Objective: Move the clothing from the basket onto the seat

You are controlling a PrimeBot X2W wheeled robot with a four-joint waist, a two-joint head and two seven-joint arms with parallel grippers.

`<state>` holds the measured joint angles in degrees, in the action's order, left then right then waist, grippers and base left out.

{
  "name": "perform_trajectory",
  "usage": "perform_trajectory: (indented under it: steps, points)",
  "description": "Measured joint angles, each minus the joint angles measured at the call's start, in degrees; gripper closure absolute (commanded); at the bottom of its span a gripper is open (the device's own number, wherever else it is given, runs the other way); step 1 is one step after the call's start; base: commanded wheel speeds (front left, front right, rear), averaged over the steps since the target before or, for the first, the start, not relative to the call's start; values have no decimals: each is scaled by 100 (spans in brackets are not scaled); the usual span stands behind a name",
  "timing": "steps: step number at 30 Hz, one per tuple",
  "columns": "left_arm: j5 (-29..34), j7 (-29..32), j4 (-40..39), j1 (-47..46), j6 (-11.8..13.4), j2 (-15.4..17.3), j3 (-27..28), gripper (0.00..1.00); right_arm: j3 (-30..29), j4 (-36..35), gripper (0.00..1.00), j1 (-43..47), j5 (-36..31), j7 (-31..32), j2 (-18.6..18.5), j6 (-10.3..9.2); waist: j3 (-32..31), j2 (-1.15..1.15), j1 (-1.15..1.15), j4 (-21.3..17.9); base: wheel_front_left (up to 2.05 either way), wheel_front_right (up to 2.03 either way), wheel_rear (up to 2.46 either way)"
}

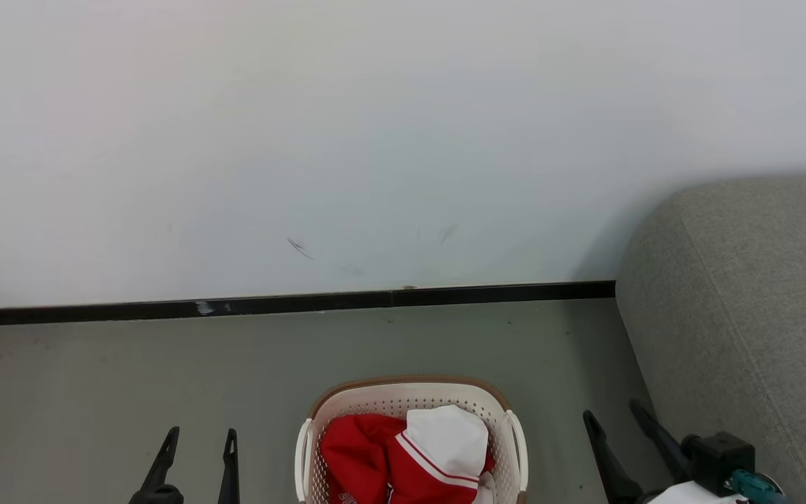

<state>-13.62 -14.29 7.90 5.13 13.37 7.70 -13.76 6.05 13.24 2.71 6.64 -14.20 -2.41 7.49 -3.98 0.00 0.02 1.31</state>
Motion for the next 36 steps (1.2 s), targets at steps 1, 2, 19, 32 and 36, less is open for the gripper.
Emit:
perform_trajectory:
  steps: [1,2,19,32,36]
  points:
    - [0,0,2,3,0,0,-4,0,10,-9,0,23,0,0,0,0,7,0,0,-1,0,0,0]
    - [0,0,3,6,-3,1,-12,0,20,-10,0,50,16,0,0,0,14,0,0,-2,0,0,0]
    - [191,124,116,-85,-214,177,-298,0,-283,-274,0,183,-274,0,7,0,316,0,0,-81,0,0,0]
    - [430,447,520,-933,-724,105,-983,0,-635,-905,0,222,-314,-2,14,0,789,0,0,-213,0,0,0]
    - [581,556,814,-1170,-836,99,-1115,0,-720,-970,0,335,-312,-2,15,0,981,0,-1,-268,0,0,0]
